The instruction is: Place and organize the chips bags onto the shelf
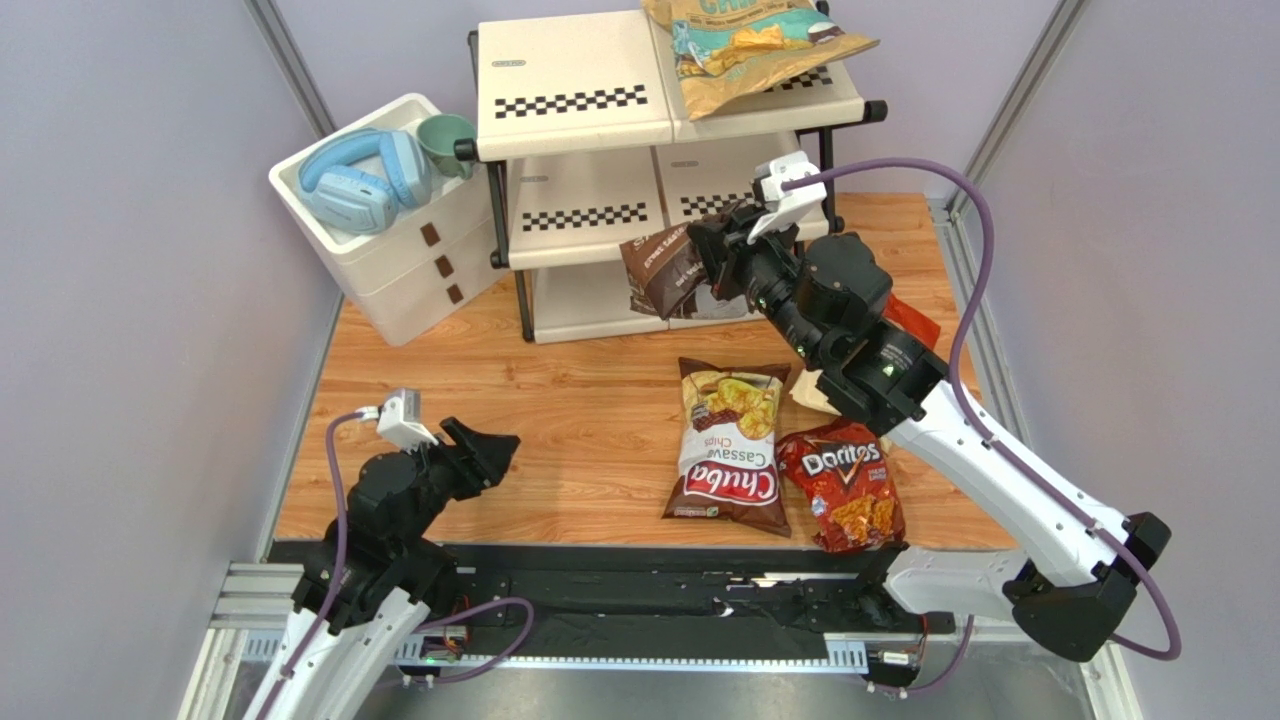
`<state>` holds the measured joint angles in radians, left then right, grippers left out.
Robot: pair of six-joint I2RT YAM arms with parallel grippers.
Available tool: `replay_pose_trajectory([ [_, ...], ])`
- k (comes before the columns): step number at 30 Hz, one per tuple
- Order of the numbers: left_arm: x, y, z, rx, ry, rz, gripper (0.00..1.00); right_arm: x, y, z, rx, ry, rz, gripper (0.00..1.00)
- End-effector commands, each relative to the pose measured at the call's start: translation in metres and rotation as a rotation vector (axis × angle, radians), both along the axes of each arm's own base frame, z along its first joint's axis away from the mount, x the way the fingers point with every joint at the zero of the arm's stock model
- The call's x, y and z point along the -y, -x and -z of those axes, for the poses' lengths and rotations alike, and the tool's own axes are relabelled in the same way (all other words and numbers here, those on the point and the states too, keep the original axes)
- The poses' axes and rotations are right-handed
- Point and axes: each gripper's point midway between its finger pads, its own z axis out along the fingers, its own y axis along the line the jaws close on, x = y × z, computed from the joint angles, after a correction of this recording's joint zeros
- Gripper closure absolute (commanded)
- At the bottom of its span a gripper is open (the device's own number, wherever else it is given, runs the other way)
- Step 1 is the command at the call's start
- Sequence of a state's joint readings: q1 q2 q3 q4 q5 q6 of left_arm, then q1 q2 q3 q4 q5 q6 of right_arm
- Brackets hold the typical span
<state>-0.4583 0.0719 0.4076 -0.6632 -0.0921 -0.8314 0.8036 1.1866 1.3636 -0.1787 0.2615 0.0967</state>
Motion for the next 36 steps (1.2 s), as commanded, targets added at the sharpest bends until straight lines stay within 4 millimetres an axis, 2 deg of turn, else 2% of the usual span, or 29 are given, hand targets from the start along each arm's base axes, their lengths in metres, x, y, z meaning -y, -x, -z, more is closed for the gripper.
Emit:
replay_pose_trajectory([
  [1,0.000,0.000,-0.010,0.025,-0.005,0.007,0.36,0.014,-0.012,-0.054,0.253,-0.029,0.072,1.00],
  [9,0.001,-0.001,-0.009,0.024,-0.010,0.015,0.36,0.032,-0.036,-0.077,0.367,-0.008,0.151,1.00],
  [11,0.002,-0.001,-0.008,0.020,-0.013,0.018,0.36,0.030,-0.044,-0.073,0.391,0.022,0.157,1.00],
  [12,0.002,-0.001,-0.009,0.021,-0.012,0.018,0.36,0.033,-0.045,-0.080,0.430,0.010,0.170,1.00],
  [13,0.002,-0.001,-0.008,0.016,-0.014,0.020,0.36,0.034,-0.049,-0.078,0.457,0.042,0.182,1.00],
  [14,0.002,-0.001,-0.007,0.016,-0.016,0.022,0.36,0.030,-0.056,-0.066,0.452,0.069,0.181,1.00],
  [15,0.003,-0.001,-0.007,0.015,-0.016,0.024,0.36,0.034,-0.062,-0.065,0.473,0.075,0.203,1.00],
  [18,0.003,-0.001,-0.007,0.016,-0.018,0.029,0.36,0.039,-0.078,-0.043,0.518,0.105,0.245,1.00],
  [23,0.005,-0.001,-0.006,0.011,-0.019,0.037,0.36,0.034,-0.090,-0.031,0.564,0.149,0.254,1.00],
  [25,0.005,-0.001,-0.005,0.007,-0.022,0.039,0.36,0.036,-0.098,-0.018,0.543,0.164,0.284,1.00],
  [29,0.005,-0.001,-0.005,0.007,-0.022,0.039,0.36,0.044,-0.103,0.008,0.483,0.164,0.313,1.00],
  [36,0.005,-0.001,-0.006,0.008,-0.021,0.039,0.37,0.074,-0.102,0.059,0.297,0.175,0.425,1.00],
])
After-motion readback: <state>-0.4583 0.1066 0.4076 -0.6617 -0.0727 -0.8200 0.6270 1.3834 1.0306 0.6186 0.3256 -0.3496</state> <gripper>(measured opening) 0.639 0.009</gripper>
